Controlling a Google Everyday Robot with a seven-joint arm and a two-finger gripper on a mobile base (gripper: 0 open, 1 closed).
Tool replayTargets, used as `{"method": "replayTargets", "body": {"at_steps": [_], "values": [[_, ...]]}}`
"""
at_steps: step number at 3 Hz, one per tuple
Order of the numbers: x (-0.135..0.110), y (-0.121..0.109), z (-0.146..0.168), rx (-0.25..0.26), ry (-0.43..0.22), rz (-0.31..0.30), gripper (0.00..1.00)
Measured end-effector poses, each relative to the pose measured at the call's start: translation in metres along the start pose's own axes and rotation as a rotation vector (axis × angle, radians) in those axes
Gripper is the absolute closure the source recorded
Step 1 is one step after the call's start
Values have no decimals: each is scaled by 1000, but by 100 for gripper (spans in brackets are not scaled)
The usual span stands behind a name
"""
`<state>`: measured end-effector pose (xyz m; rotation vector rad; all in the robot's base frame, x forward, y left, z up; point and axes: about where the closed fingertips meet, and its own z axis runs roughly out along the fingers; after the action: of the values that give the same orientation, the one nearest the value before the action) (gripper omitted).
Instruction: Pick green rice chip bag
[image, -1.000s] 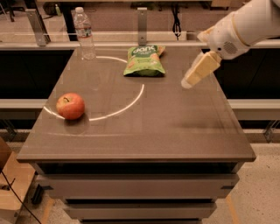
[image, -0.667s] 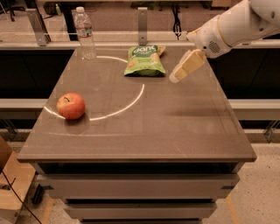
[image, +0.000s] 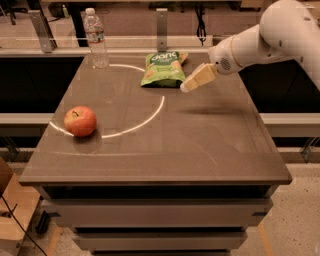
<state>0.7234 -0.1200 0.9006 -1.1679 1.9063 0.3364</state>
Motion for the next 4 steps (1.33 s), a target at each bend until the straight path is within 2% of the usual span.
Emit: {"method": "replayTargets", "body": {"at_steps": [1, 2, 3, 4], "values": [[2, -21, 27, 45, -37, 64, 0], [-3, -34, 55, 53, -81, 98, 0], [-8, -39, 80, 36, -105, 116, 0], [-10, -39, 100, 15, -113, 129, 10]]}}
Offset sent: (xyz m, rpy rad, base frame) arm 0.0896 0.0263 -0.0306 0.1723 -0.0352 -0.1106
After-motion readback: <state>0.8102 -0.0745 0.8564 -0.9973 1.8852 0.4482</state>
